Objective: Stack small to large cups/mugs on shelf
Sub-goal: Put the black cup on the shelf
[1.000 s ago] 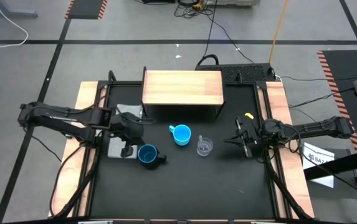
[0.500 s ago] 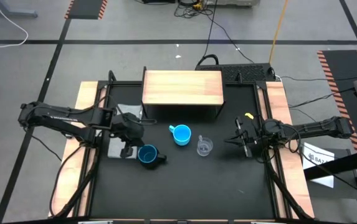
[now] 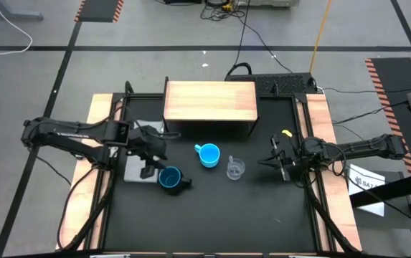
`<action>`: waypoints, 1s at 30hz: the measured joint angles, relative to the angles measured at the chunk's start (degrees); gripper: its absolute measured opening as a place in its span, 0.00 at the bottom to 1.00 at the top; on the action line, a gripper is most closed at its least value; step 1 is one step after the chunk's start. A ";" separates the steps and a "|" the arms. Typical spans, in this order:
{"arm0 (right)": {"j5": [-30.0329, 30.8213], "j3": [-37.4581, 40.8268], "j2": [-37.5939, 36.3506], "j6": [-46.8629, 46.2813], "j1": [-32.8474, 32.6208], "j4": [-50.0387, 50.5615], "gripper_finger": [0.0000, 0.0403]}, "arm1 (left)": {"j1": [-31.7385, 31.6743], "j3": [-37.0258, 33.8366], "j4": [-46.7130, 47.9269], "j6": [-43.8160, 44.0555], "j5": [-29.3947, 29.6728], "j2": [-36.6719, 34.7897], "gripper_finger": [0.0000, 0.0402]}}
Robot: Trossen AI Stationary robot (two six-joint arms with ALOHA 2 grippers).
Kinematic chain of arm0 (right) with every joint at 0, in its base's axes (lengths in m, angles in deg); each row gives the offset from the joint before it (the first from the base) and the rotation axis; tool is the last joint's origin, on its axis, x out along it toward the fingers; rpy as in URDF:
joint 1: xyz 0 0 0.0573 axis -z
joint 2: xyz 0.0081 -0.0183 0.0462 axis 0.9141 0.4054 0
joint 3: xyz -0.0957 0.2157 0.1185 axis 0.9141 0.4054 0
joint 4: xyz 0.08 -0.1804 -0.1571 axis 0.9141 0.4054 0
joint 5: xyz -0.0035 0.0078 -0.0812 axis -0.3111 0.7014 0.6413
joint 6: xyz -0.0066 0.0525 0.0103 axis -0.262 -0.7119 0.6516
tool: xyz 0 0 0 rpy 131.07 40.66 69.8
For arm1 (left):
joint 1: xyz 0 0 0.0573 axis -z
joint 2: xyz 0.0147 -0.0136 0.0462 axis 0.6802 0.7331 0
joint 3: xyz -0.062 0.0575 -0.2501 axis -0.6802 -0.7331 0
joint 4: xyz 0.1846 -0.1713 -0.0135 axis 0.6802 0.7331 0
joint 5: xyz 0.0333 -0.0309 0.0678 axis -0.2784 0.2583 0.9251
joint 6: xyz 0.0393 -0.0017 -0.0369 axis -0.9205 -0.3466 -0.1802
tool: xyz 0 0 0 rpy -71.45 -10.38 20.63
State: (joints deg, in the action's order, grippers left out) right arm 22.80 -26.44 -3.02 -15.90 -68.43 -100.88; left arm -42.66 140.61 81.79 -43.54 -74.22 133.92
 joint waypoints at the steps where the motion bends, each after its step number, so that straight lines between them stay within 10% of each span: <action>1: 0.00 0.01 0.01 0.17 0.00 0.01 0.00 | -0.21 0.82 0.88 0.02 0.00 0.41 0.50; 11: 0.00 0.01 0.03 0.40 0.00 0.79 0.00 | -0.66 7.57 10.33 -3.09 -2.41 10.69 0.67; 30: 0.00 0.02 0.03 0.36 -0.02 3.97 0.00 | -0.66 10.50 9.43 -4.39 -0.41 17.15 0.69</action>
State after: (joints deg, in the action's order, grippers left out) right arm 22.80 -26.42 -2.98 -15.54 -68.45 -96.91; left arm -43.33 151.10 91.23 -47.92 -74.63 151.07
